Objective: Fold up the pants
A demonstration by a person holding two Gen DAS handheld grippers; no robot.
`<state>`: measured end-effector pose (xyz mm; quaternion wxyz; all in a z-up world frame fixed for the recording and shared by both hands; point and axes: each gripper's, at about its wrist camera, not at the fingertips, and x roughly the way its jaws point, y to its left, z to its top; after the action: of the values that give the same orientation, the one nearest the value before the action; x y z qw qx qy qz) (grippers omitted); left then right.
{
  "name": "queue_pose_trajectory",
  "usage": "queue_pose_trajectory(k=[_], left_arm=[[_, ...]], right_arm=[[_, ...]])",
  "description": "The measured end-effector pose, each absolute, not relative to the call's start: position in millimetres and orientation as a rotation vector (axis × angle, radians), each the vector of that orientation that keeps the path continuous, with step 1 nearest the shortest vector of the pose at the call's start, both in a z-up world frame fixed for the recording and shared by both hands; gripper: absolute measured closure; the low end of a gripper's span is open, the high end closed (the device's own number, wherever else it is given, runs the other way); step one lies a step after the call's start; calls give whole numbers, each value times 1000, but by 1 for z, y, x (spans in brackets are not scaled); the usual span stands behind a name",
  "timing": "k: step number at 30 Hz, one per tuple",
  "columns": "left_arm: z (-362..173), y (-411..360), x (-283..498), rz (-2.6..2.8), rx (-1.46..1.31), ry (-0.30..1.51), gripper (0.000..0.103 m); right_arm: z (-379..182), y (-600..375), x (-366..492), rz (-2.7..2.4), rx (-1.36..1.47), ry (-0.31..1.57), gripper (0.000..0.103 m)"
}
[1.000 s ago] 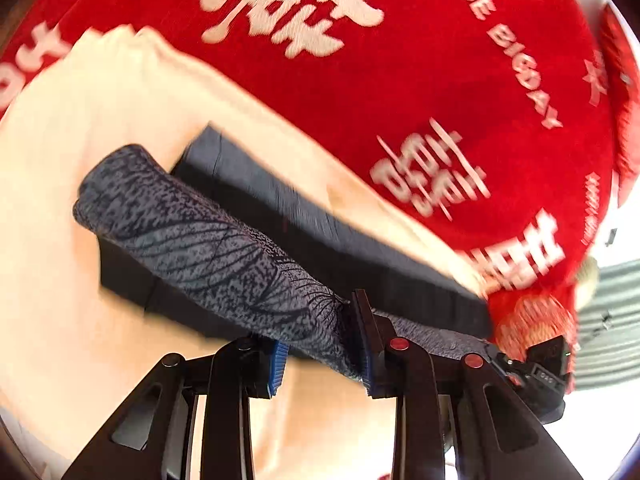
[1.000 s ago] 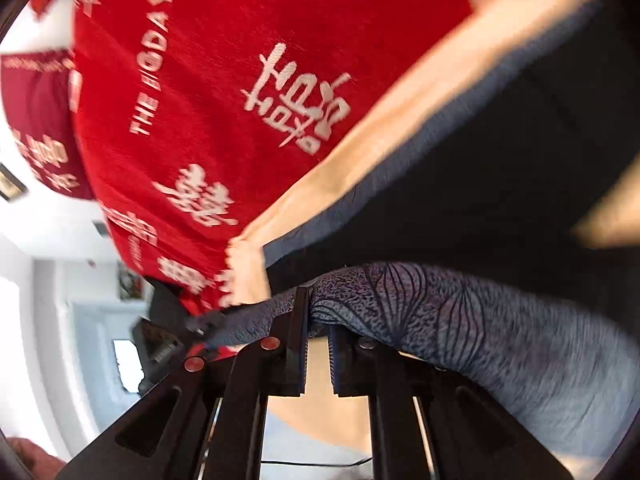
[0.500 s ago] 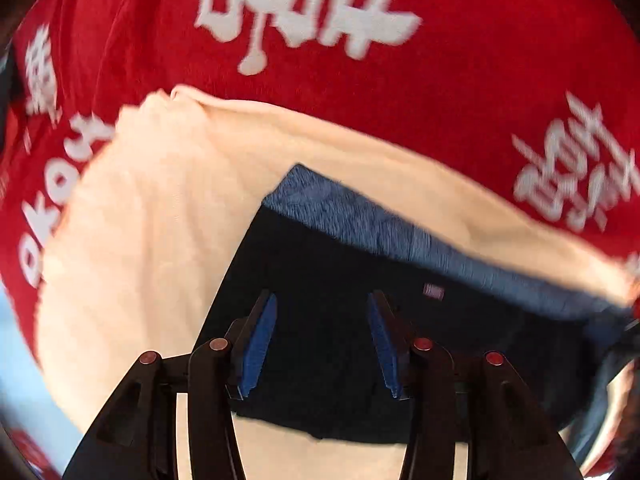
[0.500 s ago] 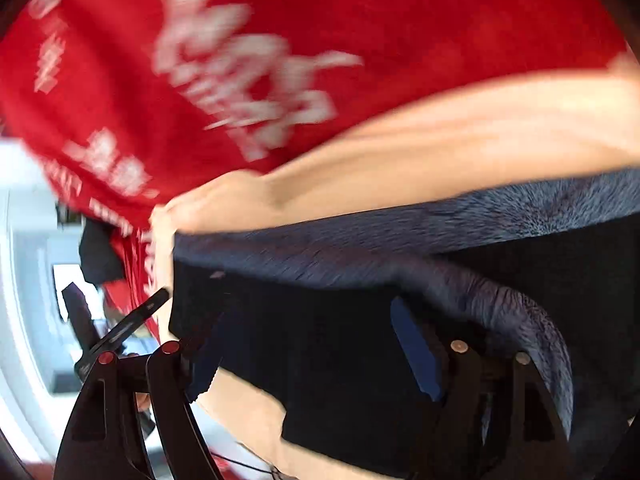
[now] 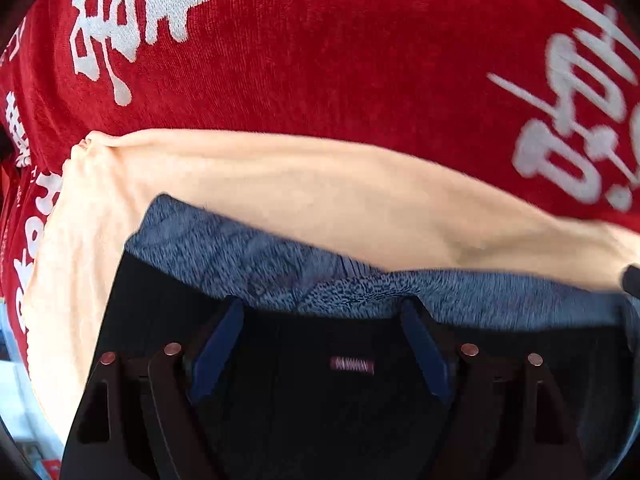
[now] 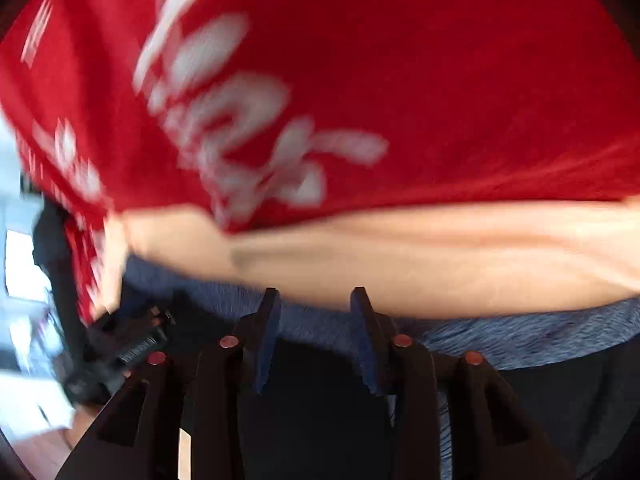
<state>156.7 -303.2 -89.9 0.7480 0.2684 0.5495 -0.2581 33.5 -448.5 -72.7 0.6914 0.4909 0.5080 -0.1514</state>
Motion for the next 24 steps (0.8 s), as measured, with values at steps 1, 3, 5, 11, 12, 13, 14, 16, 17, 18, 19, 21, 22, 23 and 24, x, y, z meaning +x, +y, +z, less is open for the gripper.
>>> queue_pose_trajectory(k=[1,3,5,11,12,13,14,16,17,18,19,21,22,23,24], left_arm=[[-88,-304,158,-555,589,1210,22],[-75,-305,153,-565,594,1221,22],[-63,-300,137,-617,617,1211,22],[-50,-278,61,-792,735,1294,22],[-51,-275,45,-835,767,1307,22],[-50,-272,29,-879,790,1313,22],[-48,-271,13,-927,808,1314,22],[-46,-271,-13,-1004,831,1313,22],[-45,-272,-27,-1044,842,1314,22],[-44,-273,-41,-1083,851,1317,22],[-45,-274,-52,-1116,853,1319,22],[-44,-277,-78,-1196,848,1320,22],[-44,-279,-90,-1227,850,1323,22],[-46,-282,-103,-1254,854,1334,22],[-47,-290,-107,-1275,854,1347,22]], right_arm=[[-67,-455,25,-349,1127,1112,53],[-54,-455,8,-321,1155,1074,52],[-41,-445,-15,-298,1151,1078,43],[-12,-398,-125,-372,1226,1064,42],[-8,-389,-152,-417,1258,1055,42],[-4,-382,-171,-453,1288,1049,42],[0,-369,-204,-509,1336,1039,42],[5,-350,-244,-595,1383,1030,42],[7,-337,-269,-641,1410,1023,42],[8,-320,-293,-696,1440,1022,42],[8,-302,-316,-751,1470,1026,42],[9,-279,-353,-829,1513,1030,42],[10,-268,-365,-861,1525,1021,42],[10,-257,-382,-890,1538,1006,42],[6,-246,-395,-917,1554,1001,42]])
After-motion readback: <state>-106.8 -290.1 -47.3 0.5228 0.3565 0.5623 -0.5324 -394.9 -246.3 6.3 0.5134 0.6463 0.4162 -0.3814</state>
